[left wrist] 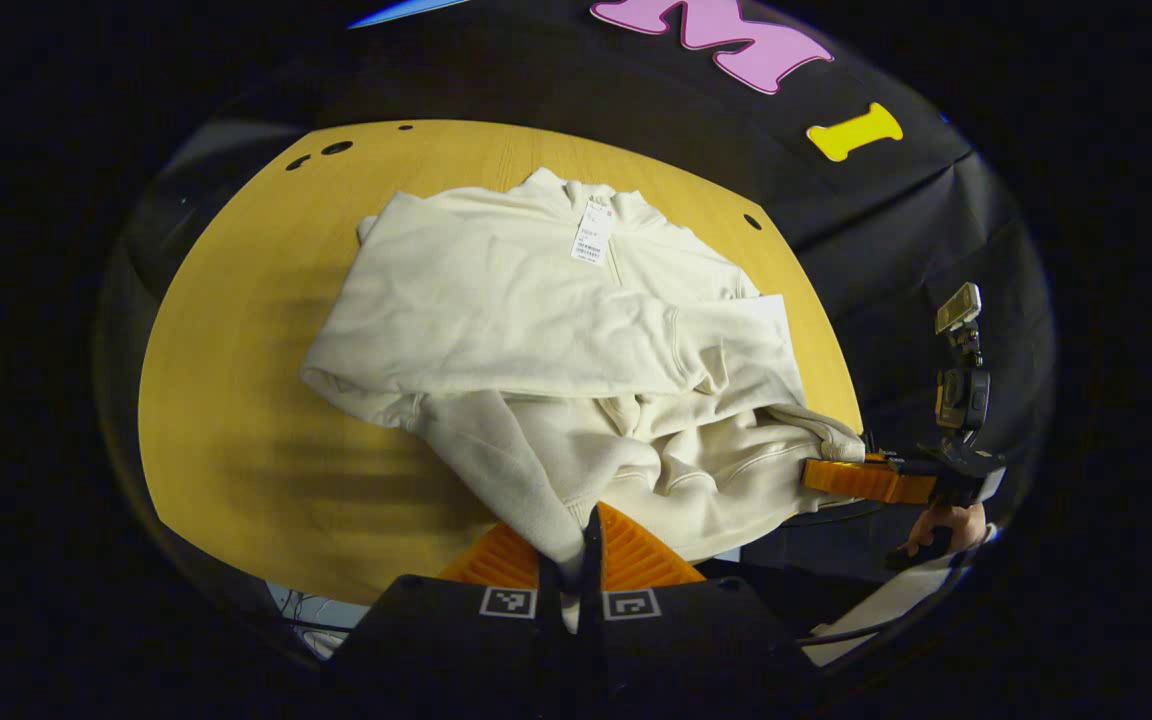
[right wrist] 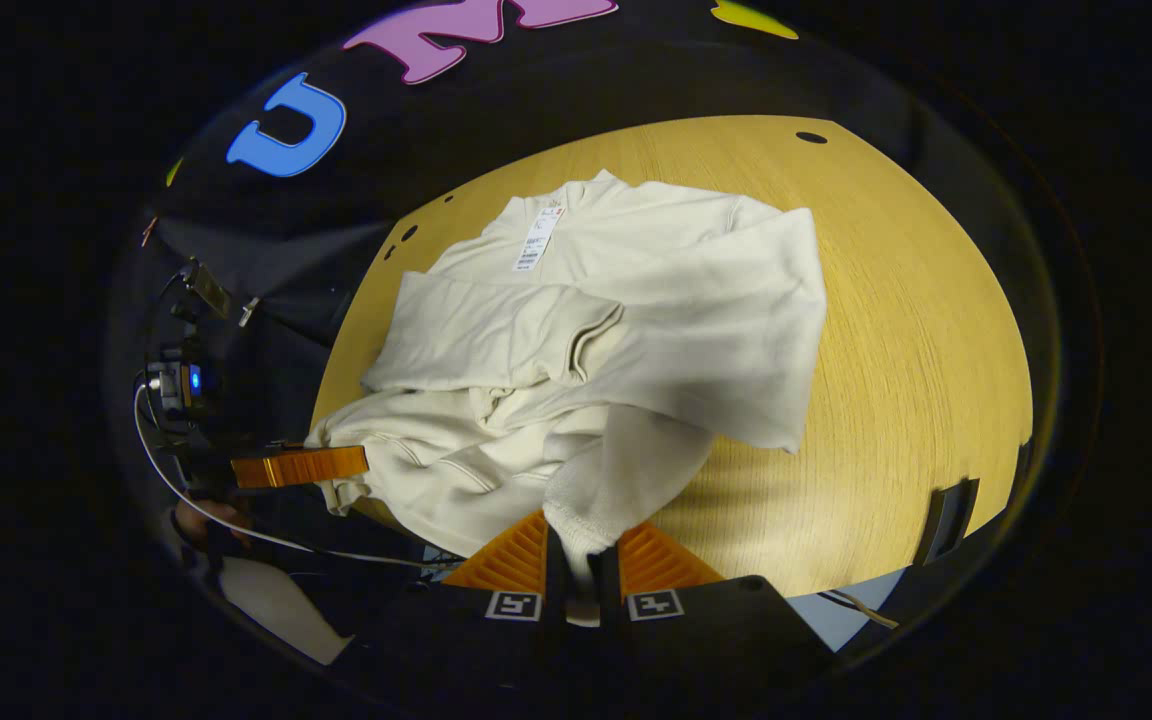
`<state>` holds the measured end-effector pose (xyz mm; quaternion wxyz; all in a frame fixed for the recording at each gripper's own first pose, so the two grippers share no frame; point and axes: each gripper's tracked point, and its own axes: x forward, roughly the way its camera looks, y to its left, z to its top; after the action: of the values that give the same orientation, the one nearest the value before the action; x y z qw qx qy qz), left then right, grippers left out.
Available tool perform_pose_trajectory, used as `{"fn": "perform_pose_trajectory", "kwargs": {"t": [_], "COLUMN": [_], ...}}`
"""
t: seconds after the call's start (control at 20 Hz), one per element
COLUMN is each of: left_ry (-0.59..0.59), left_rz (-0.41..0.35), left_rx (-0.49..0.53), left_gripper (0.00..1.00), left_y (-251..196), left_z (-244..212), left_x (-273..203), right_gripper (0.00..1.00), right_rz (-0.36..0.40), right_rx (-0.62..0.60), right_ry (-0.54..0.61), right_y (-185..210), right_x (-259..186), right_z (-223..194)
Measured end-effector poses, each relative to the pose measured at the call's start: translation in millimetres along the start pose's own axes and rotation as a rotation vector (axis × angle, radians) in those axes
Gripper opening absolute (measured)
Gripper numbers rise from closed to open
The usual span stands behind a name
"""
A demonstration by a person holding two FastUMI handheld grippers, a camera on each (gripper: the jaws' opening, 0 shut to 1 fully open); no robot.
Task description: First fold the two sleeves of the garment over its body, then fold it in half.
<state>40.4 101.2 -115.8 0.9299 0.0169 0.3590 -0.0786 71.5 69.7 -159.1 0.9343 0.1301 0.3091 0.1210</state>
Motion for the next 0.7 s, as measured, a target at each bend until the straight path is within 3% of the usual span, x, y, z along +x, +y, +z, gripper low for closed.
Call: {"fn": "perform_pose_trajectory", "kwargs": {"t": [0.25, 0.45, 0.7], "left_ry": [-0.056, -0.097, -0.155], "left_rz": [-0.011, -0.004, -0.005], "left_rx": [-0.012, 0.05, 0.03], "left_gripper": [0.1, 0.1, 0.1], "left_y": [4, -3, 1], "left_z": [36, 69, 117], "left_x": [-7, -6, 9], "right_gripper": [0.16, 0.16, 0.16], "right_rz": [0.043, 0.049, 0.066], "right_rx": [0.062, 0.047, 0.106], "right_ry": [-0.082, -0.136, -0.193], "right_y": [7, 16, 20], "right_x": [-16, 1, 12], "right_z": [46, 80, 123]}}
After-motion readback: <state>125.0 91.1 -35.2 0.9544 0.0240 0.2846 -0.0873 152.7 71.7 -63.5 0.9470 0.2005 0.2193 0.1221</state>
